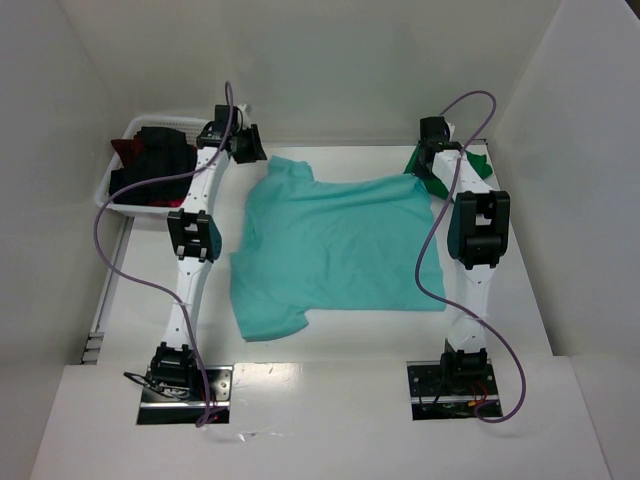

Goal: Fold and stack the t-shirts
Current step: Grap the side of the flattened tshirt furthest away from the robot with both arms

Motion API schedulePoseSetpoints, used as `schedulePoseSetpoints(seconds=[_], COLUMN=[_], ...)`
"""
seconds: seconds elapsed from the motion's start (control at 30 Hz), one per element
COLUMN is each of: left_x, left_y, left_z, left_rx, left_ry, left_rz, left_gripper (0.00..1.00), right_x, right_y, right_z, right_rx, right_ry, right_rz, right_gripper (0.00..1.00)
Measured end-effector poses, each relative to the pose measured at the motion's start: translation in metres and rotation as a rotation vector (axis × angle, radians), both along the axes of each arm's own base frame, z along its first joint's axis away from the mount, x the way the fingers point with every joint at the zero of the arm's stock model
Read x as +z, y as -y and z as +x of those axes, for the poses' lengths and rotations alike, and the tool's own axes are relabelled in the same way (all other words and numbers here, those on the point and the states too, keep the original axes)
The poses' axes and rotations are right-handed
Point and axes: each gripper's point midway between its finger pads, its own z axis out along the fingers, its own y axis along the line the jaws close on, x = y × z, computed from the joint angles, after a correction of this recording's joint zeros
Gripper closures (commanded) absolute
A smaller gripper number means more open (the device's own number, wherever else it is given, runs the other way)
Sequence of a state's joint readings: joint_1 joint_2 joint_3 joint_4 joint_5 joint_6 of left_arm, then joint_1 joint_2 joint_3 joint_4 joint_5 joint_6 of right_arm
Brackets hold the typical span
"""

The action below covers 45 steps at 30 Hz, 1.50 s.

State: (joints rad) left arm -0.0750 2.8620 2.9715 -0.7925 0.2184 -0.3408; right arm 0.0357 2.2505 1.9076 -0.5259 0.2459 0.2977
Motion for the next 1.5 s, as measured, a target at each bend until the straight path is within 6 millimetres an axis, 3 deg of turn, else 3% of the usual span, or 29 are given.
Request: schedulePoseSetpoints(seconds=[0.23,0.47,1.07,1.27,1.47,1.5], left_x=[-0.002,-0.039,-0.038,-0.039,-0.045,-0.046], left_y=[0.014,0.024,0.038,0.040,0.041,0.041], left_z=[-0.003,-0.009,0.010,0.013,0.013,0.012], left_rx=[-0.060,-0.097,-0.116,-0.108,-0.099,-0.098], left_ry=[-0.007,-0.067,0.012,0.020,0.007,0.002], left_rz=[-0.059,-0.094,-0.223,-0.243,-0.263,-0.261], left_gripper=[0.42,0.42,0.42,0.58,0.90,1.00], right_x=[0.000,0.000,-0.001,-0.001,-0.001,-0.001], right_y=[-0.001,-0.002,-0.004,-0.005,-0.005,-0.005], right_z=[0.000,0.000,0.000,0.000,0.000,0.000], right_rx=[0.004,0.007,0.009,0.007,0.007,0.007], right_ry=[0.000,0.000,0.000,0.001,0.000,0.000], right_rz=[0.005,0.010,0.025,0.026,0.026,0.026], right_gripper=[1.00,1.00,1.00,1.00,1.00,1.00])
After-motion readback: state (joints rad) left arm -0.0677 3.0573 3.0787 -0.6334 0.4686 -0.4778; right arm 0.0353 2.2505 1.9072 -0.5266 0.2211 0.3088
